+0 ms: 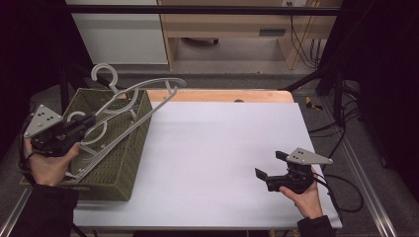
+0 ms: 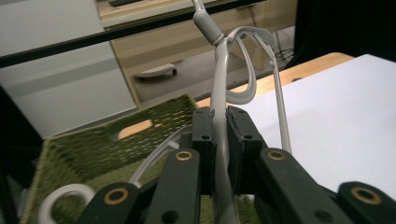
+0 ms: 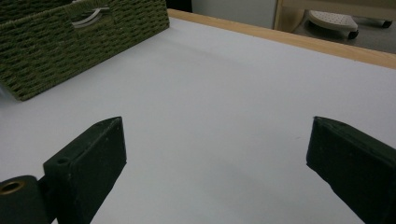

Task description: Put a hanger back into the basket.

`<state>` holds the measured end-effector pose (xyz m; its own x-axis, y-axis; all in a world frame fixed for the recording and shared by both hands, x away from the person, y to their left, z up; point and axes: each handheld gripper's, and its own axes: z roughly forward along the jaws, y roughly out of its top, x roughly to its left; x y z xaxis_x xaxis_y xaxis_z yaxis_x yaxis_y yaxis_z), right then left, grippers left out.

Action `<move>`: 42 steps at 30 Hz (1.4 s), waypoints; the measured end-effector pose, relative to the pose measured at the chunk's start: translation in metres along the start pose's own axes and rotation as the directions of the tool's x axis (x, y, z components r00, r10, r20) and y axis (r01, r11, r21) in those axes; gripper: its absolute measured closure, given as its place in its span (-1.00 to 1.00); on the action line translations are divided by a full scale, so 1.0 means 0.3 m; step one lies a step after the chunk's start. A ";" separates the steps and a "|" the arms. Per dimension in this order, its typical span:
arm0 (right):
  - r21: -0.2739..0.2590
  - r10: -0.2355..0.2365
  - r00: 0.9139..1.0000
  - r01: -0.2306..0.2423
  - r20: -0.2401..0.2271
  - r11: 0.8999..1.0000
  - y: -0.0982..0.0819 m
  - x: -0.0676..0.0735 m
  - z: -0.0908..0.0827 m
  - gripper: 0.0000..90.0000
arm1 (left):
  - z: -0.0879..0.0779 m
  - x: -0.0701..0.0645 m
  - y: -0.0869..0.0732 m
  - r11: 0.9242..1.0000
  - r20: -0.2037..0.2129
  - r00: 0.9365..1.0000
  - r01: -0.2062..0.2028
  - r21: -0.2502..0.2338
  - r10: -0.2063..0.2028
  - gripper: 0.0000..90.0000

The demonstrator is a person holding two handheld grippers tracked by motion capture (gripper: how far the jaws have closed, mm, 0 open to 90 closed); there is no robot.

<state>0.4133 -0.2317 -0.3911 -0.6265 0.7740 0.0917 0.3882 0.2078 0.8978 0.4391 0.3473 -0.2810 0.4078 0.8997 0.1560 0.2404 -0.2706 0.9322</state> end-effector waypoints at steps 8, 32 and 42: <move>0.003 0.001 1.000 -0.001 0.002 1.000 0.000 -0.002 -0.001 -0.89 | -0.001 0.106 -0.052 0.999 -0.033 0.999 0.035 0.005 -0.034 0.83; -0.002 0.002 1.000 -0.002 0.021 1.000 0.004 -0.011 -0.014 -0.89 | -0.001 0.319 -0.191 0.996 -0.073 0.996 0.054 0.070 -0.049 0.82; -0.008 0.020 1.000 -0.020 0.020 1.000 -0.002 -0.022 -0.016 -0.89 | -0.035 0.307 -0.148 0.999 -0.057 0.998 0.037 0.013 -0.036 0.82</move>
<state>0.4140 -0.2398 -0.3902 -0.6048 0.7899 0.1008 0.3950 0.1877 0.8993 0.4569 0.4458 -0.3047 0.3475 0.9271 0.1405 0.2666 -0.2414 0.9331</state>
